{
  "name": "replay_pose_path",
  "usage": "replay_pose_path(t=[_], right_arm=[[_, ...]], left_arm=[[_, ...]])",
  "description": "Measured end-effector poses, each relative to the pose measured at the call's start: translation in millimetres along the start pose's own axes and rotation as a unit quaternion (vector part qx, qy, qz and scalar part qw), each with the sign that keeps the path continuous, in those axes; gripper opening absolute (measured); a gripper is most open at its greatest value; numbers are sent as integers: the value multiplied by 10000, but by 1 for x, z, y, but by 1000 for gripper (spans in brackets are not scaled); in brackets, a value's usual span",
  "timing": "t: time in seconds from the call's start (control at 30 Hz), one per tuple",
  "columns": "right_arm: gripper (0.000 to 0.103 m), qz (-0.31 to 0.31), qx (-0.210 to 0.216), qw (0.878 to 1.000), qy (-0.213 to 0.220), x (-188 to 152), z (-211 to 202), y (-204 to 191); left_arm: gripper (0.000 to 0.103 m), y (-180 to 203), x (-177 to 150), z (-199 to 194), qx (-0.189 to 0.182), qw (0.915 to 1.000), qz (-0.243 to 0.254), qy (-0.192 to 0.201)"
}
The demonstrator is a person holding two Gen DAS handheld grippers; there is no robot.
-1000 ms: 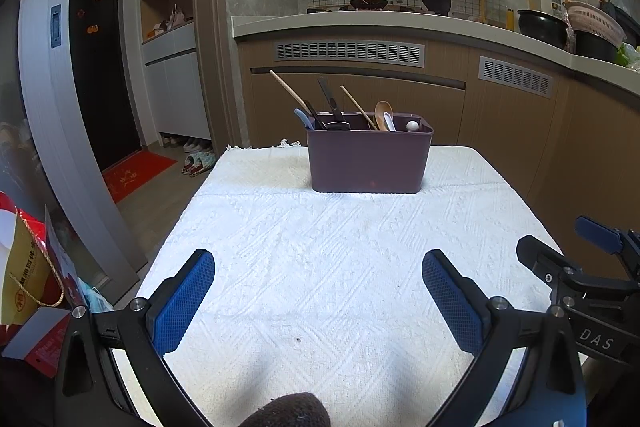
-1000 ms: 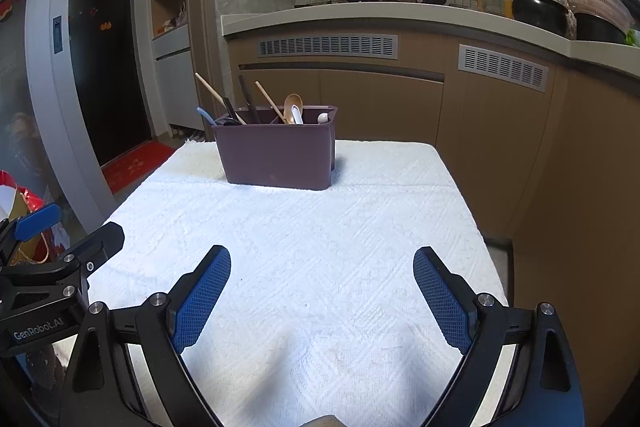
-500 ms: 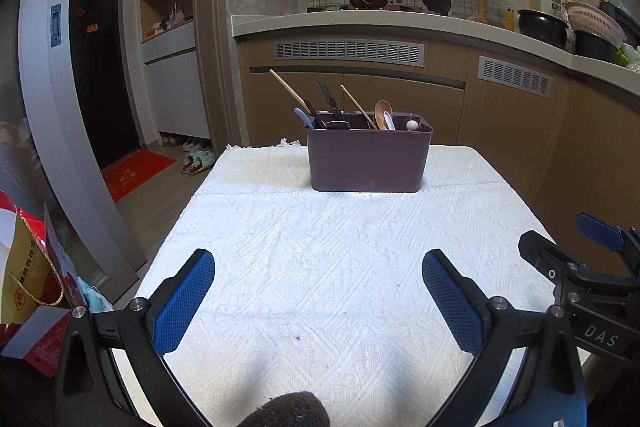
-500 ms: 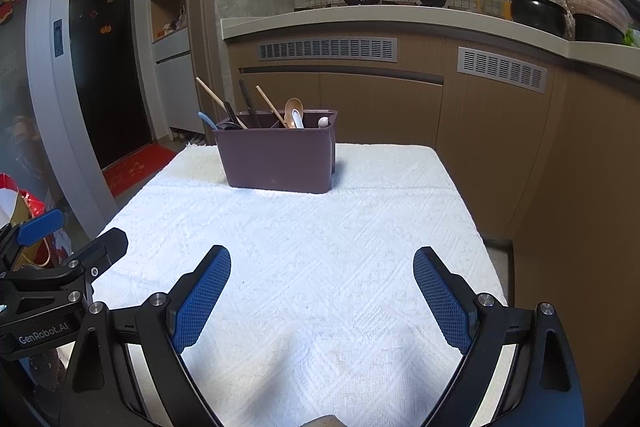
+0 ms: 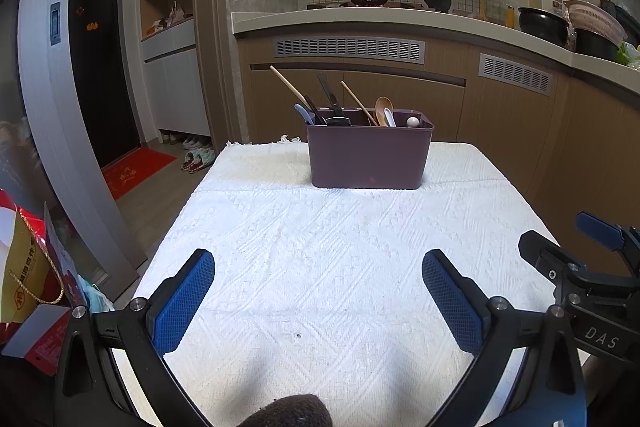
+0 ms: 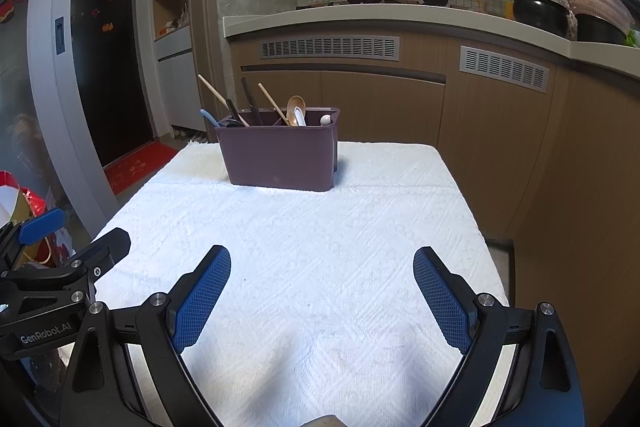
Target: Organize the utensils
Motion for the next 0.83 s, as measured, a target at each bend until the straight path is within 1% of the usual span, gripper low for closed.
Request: replay_pose_path(t=[0.53,0.77,0.83], right_arm=[[93,3,2,10000,-4,0,0,0],[93,12,-6,10000,-19,-2,2,0],[94,18,-2,10000,-47,-4,4,0]], left_arm=[[103,-1,-2,1,7,10000,-16,-37],[103,-1,-6,5,7,9999,-37,-104],[103,0,-10,11,8,9998,-51,-192]])
Point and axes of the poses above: each gripper's, at about its wrist camera, not at the fingertips, and z roughly the way its jaws point, y to its right, x to its top, the point moved 1 cm from there along z, roughly the way its jaws point, and after that the axes turned 12 degrees about y, right-handed, at the moved point
